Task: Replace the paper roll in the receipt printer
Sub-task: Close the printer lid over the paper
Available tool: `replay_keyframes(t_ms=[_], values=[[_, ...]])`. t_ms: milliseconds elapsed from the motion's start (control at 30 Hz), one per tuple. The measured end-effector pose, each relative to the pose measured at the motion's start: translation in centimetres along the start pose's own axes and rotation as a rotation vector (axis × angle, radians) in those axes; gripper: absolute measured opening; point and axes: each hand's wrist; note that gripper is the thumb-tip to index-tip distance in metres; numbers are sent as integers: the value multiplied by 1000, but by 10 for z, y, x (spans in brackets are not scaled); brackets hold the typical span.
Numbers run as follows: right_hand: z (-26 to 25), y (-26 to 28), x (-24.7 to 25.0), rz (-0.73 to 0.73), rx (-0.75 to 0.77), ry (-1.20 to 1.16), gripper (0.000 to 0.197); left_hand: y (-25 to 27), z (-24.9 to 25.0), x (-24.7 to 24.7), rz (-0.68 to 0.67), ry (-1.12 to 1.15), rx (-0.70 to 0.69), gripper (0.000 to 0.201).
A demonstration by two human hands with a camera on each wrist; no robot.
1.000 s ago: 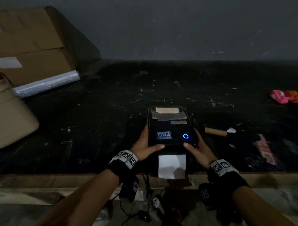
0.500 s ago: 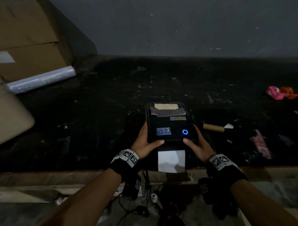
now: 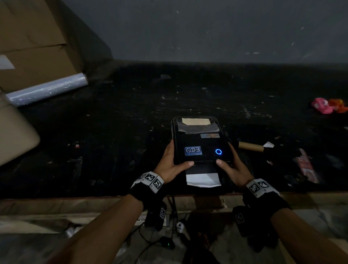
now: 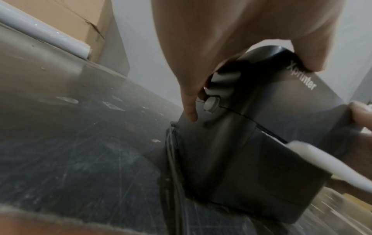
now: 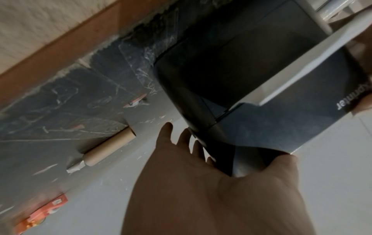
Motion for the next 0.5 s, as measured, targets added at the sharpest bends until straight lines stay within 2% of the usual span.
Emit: replay_keyframes(t_ms=[200,500], values=[[-3,1,0,-9,-20,2,77,1,3,2,1,-17,-1,97],[-9,3,0,-28,-55,10,78,4,6,2,-14,-3,8,97]])
Point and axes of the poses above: each hand's wrist, its own y-axis away from the middle knuckle, its own x-axis out of the back of the hand, z = x × y, and after that the axes turned 2 degrees about y, right-handed
